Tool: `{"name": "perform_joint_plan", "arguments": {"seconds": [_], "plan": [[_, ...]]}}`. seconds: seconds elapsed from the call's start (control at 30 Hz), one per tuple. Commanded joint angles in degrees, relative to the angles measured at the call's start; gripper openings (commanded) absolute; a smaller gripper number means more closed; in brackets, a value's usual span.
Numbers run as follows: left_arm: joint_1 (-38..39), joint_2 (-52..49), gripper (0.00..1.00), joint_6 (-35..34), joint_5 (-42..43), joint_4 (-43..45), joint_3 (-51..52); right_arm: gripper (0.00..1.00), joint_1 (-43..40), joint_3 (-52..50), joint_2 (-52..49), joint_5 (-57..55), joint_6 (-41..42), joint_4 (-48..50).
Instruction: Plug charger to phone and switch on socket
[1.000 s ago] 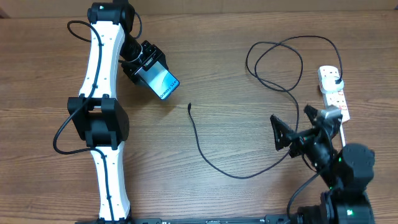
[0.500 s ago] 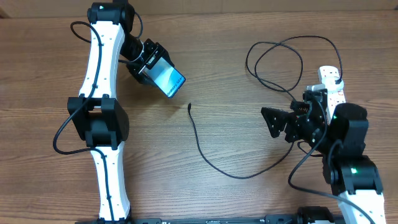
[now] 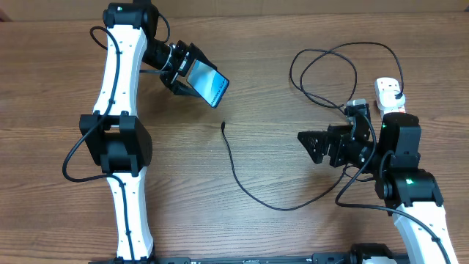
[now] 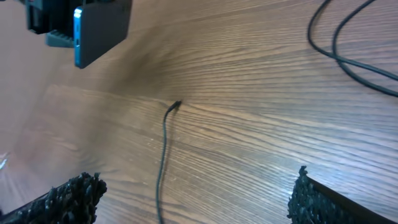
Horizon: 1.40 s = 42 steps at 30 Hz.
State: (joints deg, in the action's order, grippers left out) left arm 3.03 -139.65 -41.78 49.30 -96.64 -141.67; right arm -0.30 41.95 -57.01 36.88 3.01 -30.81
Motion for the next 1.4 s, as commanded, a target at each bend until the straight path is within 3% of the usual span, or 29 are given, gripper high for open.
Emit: {"name": "perform_joint_plan", "arguments": {"seconds": [0.0, 0.13, 0.37, 0.6, 1.37], "plan": [[0.4, 0.3, 0.04, 0.8, 8.2, -0.2, 0.1, 1.00, 0.2, 1.7, 0.0, 4.9, 0.0, 0.3], [0.4, 0.3, 0.04, -1.5, 13.9, -0.2, 0.1, 1.00, 0.2, 1.7, 0.0, 5.7, 1.6, 0.7], [0.4, 0.3, 0.04, -6.5, 15.8, -0.2, 0.1, 1.00, 0.2, 1.6, -1.5, 4.5, 16.3, 2.6], [0.4, 0.3, 0.04, -8.6, 19.3, -0.2, 0.1, 1.00, 0.2, 1.6, -6.8, -5.2, 30.6, 0.8], [0.4, 0.3, 0.04, -13.1, 19.3, -0.2, 0.1, 1.00, 0.2, 1.6, -10.3, -6.2, 31.1, 1.1]]}}
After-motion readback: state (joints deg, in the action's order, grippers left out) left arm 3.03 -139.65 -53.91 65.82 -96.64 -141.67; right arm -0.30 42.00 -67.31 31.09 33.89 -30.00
